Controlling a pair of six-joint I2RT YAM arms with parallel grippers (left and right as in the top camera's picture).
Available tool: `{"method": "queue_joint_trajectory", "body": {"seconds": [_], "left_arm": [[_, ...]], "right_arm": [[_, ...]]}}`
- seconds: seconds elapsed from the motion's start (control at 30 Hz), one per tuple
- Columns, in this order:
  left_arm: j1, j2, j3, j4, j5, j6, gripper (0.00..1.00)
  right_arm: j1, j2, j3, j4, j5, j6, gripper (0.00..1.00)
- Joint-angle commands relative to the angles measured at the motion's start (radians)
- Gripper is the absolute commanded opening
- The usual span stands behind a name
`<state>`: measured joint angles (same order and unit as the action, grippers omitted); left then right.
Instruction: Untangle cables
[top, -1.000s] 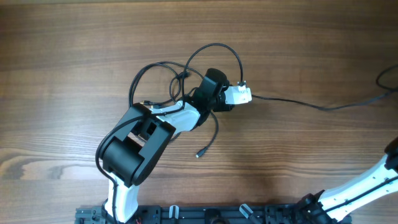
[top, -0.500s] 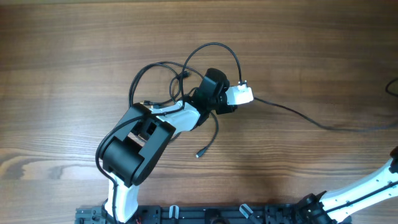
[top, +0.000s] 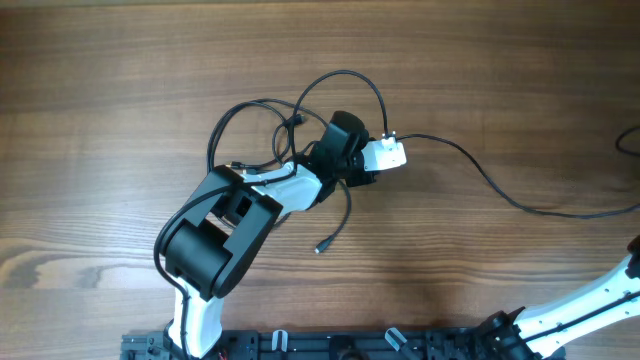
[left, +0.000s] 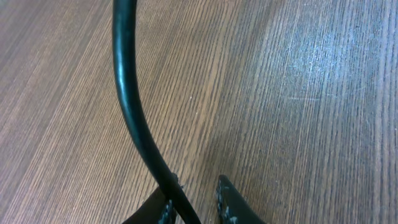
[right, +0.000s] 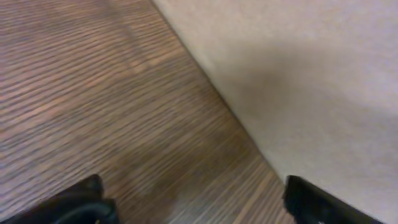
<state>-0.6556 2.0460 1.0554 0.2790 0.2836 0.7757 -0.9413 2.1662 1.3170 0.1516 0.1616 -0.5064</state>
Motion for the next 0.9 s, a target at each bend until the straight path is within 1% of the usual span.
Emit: {"method": "queue_joint_trajectory", "body": {"seconds": [0.0,0.07,0.13,0.17,0.23,0.3,0.37,0.47,0.53,0.63,0.73,0.87], "left_arm": [[-0.007,0.018,-0.004,-0.003,0.024,-0.101,0.20],[-0.007,0.018,-0.004,-0.001,0.025,-0.211,0.17],[-0.007,0.018,-0.004,0.000,0.023,-0.286,0.14],[-0.007,0.018,-0.004,0.001,0.023,-0.348,0.14],[-0.007,0.018,-0.004,0.004,0.023,-0.426,0.13],[-0.007,0.018,-0.004,0.022,0.023,-0.570,0.11],[-0.007,0.018,-0.004,0.048,0.023,-0.682,0.12],[-0.007,0.018,-0.004,0.081,0.023,-0.798,0.09],[-0.007,0.018,-0.004,0.107,0.023,-0.883,0.08],[-0.007,0.018,-0.004,0.133,0.023,-0.945,0.06],[-0.007,0.018,-0.004,0.154,0.022,-0.949,0.05],[-0.007,0.018,-0.004,0.176,-0.018,-0.949,0.04]], "right_arm": [[-0.001,0.021,0.012,-0.024,-0.032,-0.018,0.99],[-0.001,0.021,0.012,-0.040,-0.033,-0.017,1.00],[-0.001,0.021,0.012,-0.051,-0.035,-0.017,1.00],[-0.001,0.021,0.012,-0.067,-0.046,-0.017,1.00],[-0.001,0.021,0.012,-0.096,-0.076,-0.018,1.00],[-0.001,0.021,0.012,-0.155,-0.185,-0.064,1.00],[0.000,0.021,0.012,-0.212,-0.285,-0.100,1.00],[0.000,0.021,0.012,-0.270,-0.378,-0.127,0.99],[0.000,0.021,0.012,-0.312,-0.396,-0.156,1.00],[0.000,0.021,0.012,-0.352,-0.397,-0.209,1.00],[0.002,0.021,0.012,-0.379,-0.410,-0.209,1.00],[0.002,0.021,0.012,-0.435,-0.446,-0.196,1.00]]}}
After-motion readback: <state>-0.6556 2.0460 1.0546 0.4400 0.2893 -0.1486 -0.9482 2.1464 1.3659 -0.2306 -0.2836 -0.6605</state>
